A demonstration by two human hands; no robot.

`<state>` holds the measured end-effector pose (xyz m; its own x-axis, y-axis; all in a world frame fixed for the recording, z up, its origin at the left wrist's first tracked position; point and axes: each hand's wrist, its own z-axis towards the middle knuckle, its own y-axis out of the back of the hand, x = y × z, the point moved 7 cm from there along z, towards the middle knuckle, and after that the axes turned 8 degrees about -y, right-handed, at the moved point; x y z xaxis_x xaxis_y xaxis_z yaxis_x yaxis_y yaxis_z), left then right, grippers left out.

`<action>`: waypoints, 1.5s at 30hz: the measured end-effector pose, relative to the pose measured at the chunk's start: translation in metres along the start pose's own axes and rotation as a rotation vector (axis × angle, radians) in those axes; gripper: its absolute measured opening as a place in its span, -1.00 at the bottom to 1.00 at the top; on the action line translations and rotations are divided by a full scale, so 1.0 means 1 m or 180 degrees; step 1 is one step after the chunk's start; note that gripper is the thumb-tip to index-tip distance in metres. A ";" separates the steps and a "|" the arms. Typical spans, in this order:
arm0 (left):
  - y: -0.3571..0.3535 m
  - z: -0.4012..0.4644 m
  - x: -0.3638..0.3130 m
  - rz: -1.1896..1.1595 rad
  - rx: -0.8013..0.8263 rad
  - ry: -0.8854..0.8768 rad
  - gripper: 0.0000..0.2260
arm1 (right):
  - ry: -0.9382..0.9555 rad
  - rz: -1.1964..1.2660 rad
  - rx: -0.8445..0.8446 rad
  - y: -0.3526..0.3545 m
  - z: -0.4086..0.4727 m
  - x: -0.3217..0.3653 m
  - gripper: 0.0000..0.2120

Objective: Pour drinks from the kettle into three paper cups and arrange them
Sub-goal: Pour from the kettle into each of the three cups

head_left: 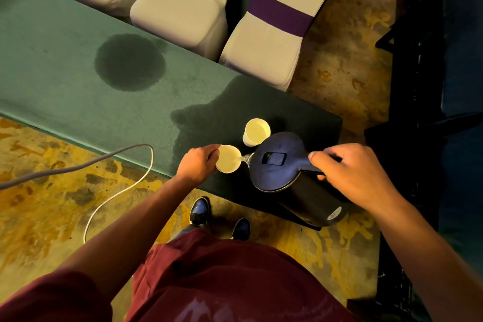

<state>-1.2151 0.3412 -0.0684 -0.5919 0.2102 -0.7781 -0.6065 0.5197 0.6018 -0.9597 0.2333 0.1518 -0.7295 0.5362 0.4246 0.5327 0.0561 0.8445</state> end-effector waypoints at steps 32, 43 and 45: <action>-0.002 0.000 0.003 -0.0087 0.0117 0.0034 -0.70 | -0.0162 0.0250 -0.0069 -0.006 -0.008 -0.007 -0.73; -0.002 0.000 0.003 -0.0101 0.0185 0.0107 -0.70 | -0.0912 0.1869 0.0018 -0.006 -0.037 -0.040 -0.64; -0.002 -0.001 0.004 -0.0151 0.0189 0.0133 -0.70 | -0.1001 0.2166 0.0093 -0.008 -0.045 -0.047 -0.59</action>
<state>-1.2161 0.3400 -0.0724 -0.5856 0.1500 -0.7966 -0.6027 0.5766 0.5517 -0.9491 0.1699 0.1400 -0.0802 0.6757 0.7328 0.8368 -0.3538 0.4179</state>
